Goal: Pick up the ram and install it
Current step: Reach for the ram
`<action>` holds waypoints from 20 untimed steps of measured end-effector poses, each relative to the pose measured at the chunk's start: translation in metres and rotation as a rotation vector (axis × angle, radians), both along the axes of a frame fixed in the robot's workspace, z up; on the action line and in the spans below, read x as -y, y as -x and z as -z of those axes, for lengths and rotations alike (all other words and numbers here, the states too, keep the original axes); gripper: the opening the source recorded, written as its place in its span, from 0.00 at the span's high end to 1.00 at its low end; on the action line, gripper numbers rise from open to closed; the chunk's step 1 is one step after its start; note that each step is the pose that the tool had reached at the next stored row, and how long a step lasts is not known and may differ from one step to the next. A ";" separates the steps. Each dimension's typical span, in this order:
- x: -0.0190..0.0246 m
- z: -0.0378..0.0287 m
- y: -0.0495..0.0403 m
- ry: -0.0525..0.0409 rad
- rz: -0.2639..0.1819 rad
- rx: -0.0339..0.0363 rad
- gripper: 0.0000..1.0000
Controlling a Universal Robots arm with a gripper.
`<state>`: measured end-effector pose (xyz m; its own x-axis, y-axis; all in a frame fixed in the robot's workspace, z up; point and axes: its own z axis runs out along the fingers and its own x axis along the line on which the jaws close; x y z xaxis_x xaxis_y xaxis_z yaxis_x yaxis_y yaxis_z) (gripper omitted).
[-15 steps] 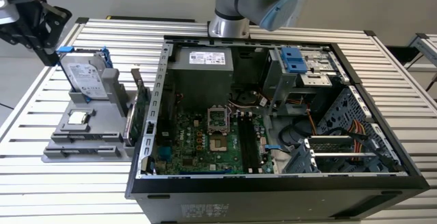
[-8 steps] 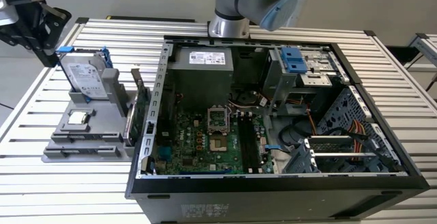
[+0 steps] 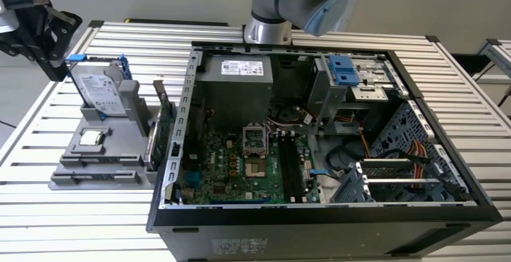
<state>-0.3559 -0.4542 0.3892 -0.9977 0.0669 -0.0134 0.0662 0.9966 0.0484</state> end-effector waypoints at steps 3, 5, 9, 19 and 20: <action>0.0021 0.0002 0.0000 0.0000 0.000 0.0000 1.00; 0.0030 0.0002 0.0000 0.0000 0.000 0.0000 1.00; 0.0040 0.0004 0.0000 0.0001 0.000 0.0000 1.00; 0.0047 0.0011 0.0000 0.0001 0.000 0.0000 1.00; 0.0047 0.0012 0.0000 0.0001 0.000 0.0000 1.00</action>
<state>-0.3559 -0.4590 0.3880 -0.9977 0.0669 -0.0133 0.0662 0.9966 0.0483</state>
